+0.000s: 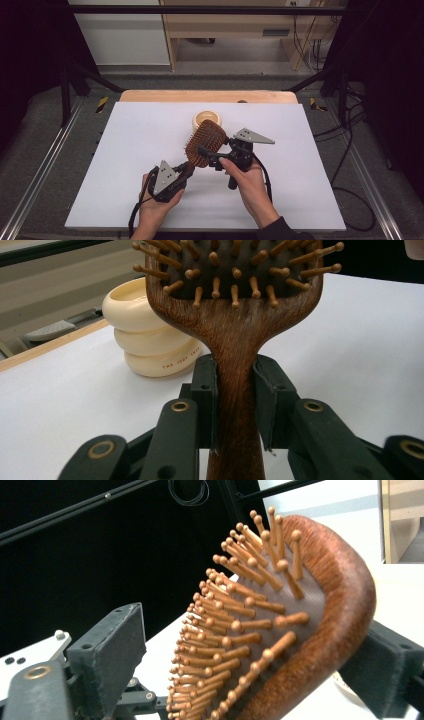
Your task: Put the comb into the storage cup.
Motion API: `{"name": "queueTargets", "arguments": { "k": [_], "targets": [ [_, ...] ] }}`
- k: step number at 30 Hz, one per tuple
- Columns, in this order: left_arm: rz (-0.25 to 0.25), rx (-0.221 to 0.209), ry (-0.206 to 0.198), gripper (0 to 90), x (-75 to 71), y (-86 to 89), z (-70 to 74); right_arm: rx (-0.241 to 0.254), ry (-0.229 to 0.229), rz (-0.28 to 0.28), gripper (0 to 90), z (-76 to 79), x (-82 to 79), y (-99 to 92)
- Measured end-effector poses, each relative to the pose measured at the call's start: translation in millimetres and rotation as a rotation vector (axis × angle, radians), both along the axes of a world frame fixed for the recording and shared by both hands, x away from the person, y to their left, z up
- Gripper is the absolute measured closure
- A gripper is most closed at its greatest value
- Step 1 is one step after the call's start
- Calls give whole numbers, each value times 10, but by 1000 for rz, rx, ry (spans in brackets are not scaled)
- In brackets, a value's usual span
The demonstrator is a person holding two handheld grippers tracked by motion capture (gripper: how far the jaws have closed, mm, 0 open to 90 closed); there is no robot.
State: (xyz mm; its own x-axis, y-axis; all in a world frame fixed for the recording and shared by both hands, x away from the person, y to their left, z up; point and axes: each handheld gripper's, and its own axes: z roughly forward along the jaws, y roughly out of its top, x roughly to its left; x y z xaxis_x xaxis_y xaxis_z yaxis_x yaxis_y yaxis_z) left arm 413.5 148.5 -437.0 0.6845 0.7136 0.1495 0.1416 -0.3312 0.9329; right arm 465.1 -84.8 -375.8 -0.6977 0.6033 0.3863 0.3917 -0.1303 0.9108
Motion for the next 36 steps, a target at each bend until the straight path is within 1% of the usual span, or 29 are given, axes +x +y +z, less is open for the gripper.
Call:
{"name": "queueTargets", "arguments": {
  "k": [5, 9, 11, 13, 15, 19, 21, 25, 30, 36],
  "targets": [
    [-5, -2, -8, 725, -6, 1, 10, 42, 19, 13, 201, 25, 20, -12],
    [-3, -11, -12, 725, -8, 11, 16, 52, 28, 14, 265, 20, 62, -23],
    [-3, -11, -12, 726, -9, 15, 16, 75, 38, 13, 303, 18, 73, -32],
    [-7, -4, -14, 726, -9, 12, 16, 83, 41, 11, 334, 17, 82, -35],
    [-9, -7, -15, 726, -9, 5, 15, 87, 34, 9, 376, 16, 90, -36],
    [-5, -13, -12, 725, -1, 13, 7, 105, 50, 8, 414, 9, 102, -39],
    [-4, -13, -9, 725, 10, 22, -5, 121, 56, 18, 443, -2, 119, -40],
    [-4, -11, 4, 726, 30, 36, -34, 126, 65, 26, 495, -6, 111, -22],
    [-11, -27, 30, 725, 54, 33, -58, 123, 83, 28, 517, -1, 109, -4],
    [-11, -44, 29, 725, 45, 48, -42, 121, 85, 25, 524, 44, 107, 22]
  ]
}}
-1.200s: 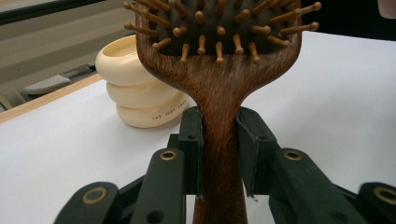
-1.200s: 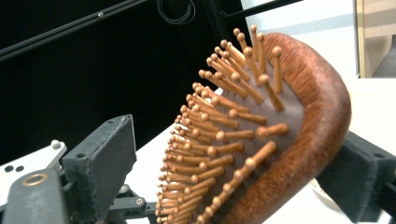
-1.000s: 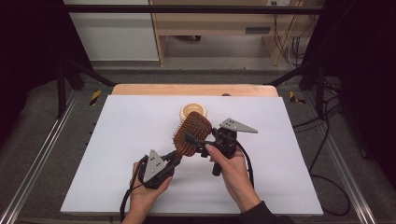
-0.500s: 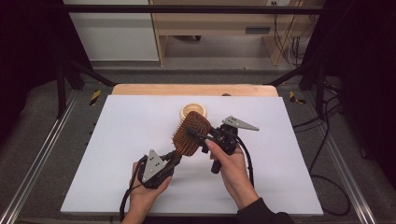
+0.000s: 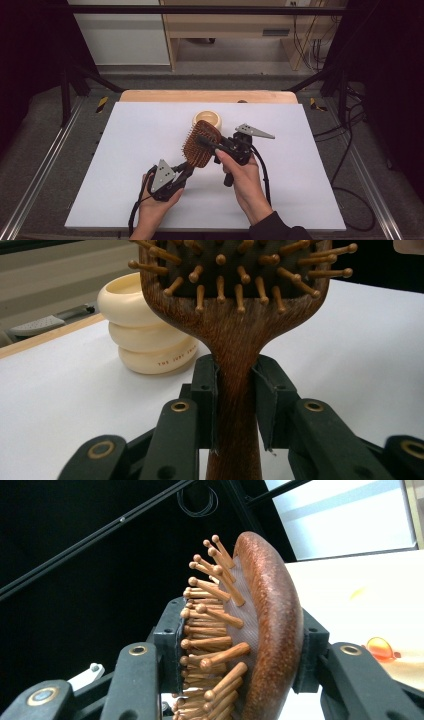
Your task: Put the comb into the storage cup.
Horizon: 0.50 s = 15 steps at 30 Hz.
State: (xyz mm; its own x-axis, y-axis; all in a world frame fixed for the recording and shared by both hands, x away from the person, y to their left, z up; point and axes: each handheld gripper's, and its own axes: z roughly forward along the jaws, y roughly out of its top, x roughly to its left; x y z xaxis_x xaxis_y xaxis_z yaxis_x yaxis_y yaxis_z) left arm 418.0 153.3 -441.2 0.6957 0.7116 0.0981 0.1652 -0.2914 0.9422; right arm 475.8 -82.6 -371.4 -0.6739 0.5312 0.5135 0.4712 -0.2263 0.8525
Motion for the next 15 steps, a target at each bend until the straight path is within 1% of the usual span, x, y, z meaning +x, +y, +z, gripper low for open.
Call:
{"name": "queueTargets", "arguments": {
  "k": [3, 7, 9, 12, 14, 15],
  "targets": [
    [2, -10, 8, 724, 11, 9, -1, -16, -5, 1, 524, 27, -2, 24],
    [10, -35, 23, 717, 21, 20, -7, -32, -15, 2, 525, 53, -1, 56],
    [17, -46, 17, 703, 13, 32, 1, -37, -14, 0, 524, 60, 18, 66],
    [39, -71, 13, 609, 11, 65, 20, -61, -24, -26, 524, 84, 51, 58],
    [46, -89, 4, 563, 10, 85, 30, -69, -24, -41, 523, 101, 83, 38],
    [47, -97, 3, 521, 11, 96, 34, -73, -26, -45, 524, 112, 98, 26]
  ]
}}
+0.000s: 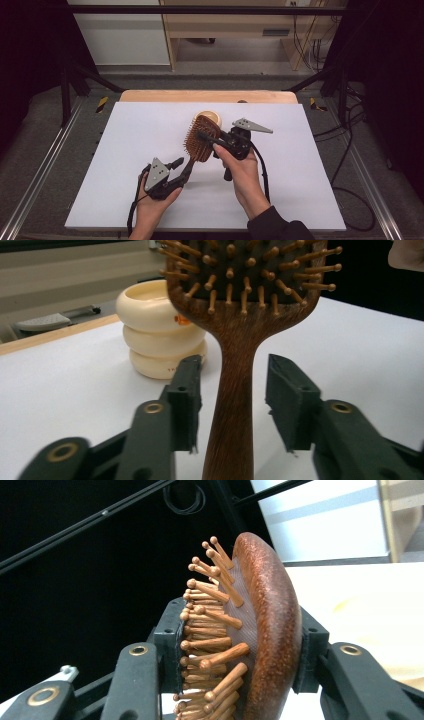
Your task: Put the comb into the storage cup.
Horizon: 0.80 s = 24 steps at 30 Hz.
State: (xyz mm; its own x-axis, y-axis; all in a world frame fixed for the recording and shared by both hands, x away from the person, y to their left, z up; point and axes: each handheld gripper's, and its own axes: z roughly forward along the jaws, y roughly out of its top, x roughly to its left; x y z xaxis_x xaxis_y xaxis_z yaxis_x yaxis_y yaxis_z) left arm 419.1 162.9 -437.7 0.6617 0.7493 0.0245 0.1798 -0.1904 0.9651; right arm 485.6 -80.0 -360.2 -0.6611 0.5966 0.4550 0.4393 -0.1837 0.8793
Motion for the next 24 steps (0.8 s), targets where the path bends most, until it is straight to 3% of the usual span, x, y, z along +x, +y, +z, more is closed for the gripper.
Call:
{"name": "queueTargets", "arguments": {
  "k": [5, 8, 9, 11, 15, 20, 24],
  "targets": [
    [54, -25, 15, 364, -4, 47, 8, -6, -8, -26, 523, 73, 60, -72],
    [79, -9, 4, 276, 0, 118, 26, -8, -18, -43, 522, 122, 127, -116],
    [85, 8, 1, 252, 10, 153, 36, -6, -18, -48, 522, 131, 141, -126],
    [106, -19, 22, 215, 24, 247, 34, 5, -14, -62, 522, 146, 181, -154],
    [181, -34, 17, 118, 34, 443, 50, 17, -14, -85, 521, 178, 232, -219],
    [267, -59, 18, 74, -7, 685, 55, 34, -26, -97, 520, 210, 292, -289],
    [330, -84, -7, 80, -153, 895, 50, 44, -25, -106, 519, 227, 312, -296]
  ]
}}
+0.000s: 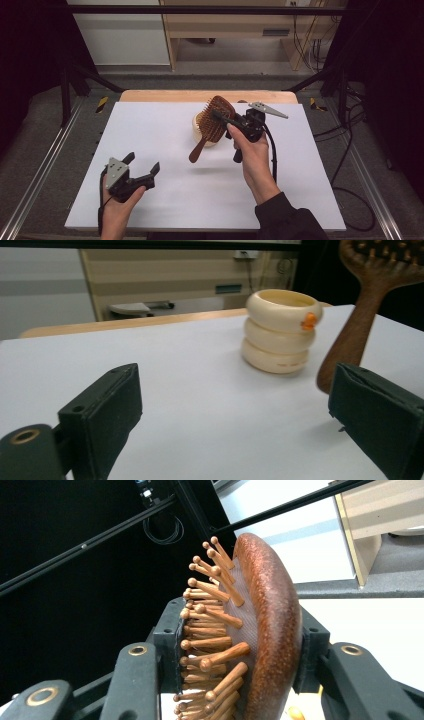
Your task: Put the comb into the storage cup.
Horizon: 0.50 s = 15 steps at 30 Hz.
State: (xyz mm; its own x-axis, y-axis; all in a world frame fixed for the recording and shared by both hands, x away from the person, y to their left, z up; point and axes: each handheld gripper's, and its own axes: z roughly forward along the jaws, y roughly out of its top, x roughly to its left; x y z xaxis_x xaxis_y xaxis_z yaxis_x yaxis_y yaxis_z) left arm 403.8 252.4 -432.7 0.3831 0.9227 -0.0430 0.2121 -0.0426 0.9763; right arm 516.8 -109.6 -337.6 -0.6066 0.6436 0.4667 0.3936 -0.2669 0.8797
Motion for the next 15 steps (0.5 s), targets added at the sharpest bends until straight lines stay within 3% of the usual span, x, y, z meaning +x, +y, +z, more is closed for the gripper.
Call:
{"name": "queueTargets", "arguments": {
  "k": [6, 10, 15],
  "targets": [
    [39, -9, -15, 58, -111, 189, -22, -15, -12, -3, 519, 70, 19, 15],
    [59, -28, -41, 45, -70, 290, -31, -41, -18, -7, 519, 128, 13, 55],
    [70, -38, -31, 40, -32, 366, -59, -54, -22, -13, 519, 213, 34, 85]
  ]
}}
